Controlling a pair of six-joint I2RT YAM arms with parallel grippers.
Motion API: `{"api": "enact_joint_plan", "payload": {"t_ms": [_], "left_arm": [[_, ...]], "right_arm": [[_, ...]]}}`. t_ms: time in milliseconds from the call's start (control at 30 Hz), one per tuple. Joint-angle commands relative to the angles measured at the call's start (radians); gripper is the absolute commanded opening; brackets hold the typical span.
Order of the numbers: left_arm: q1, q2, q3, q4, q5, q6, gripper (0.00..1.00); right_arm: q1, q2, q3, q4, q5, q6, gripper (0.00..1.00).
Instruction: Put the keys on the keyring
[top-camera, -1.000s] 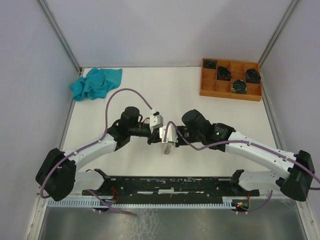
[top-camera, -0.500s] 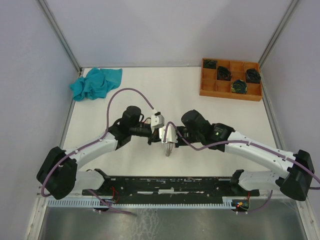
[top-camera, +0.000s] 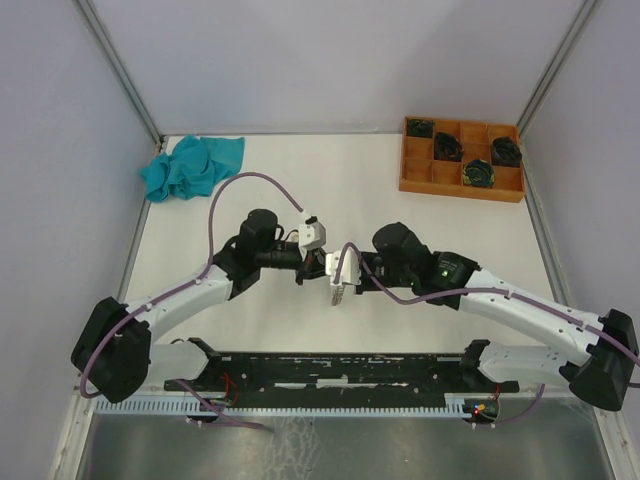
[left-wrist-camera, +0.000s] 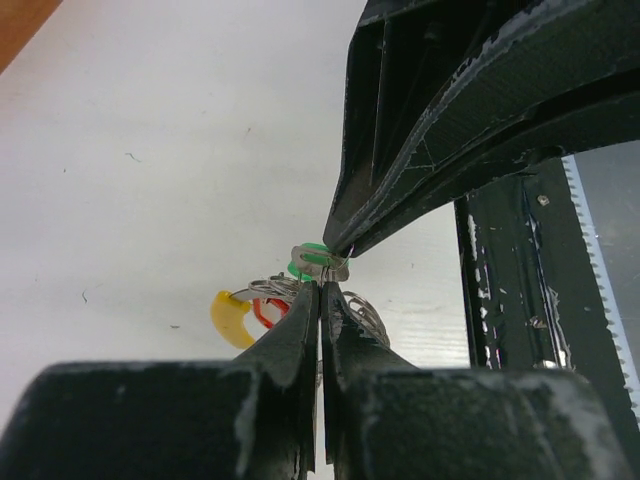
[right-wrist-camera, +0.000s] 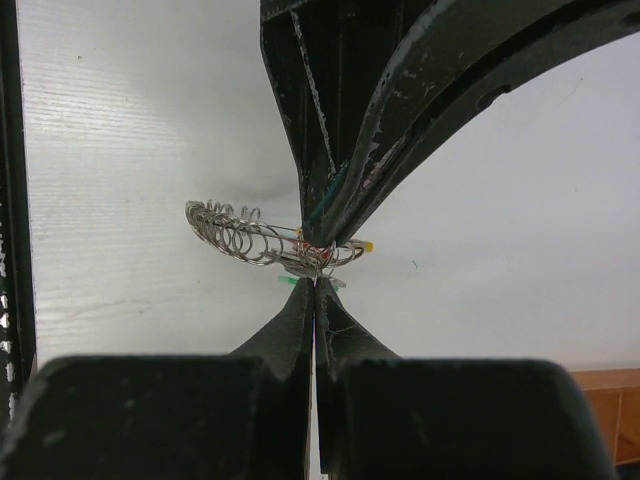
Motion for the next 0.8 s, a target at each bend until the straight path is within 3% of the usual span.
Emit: {"api": "enact_joint_plan", "payload": {"t_ms": [0,500,767], "left_arm": [[0.027,-0.043,-0.008,0.119,-0.001,-0.078,0.03],[0.033,-0.091,-0.059,0.323,-0.124,-0.251,0.03],[0.033,-0.090,-0.092,0.368,-0.142,-0.266,0.03]], "right_arm": [[-0.008,-0.038,-0.017,0.004,0.018,0.031,0.01],[-0.010,0.014,-0.040,0.133,-0.050,0.059,0.01],[-0.012,0.032,-0.014,0.142,-0.037,0.052,0.01]]}}
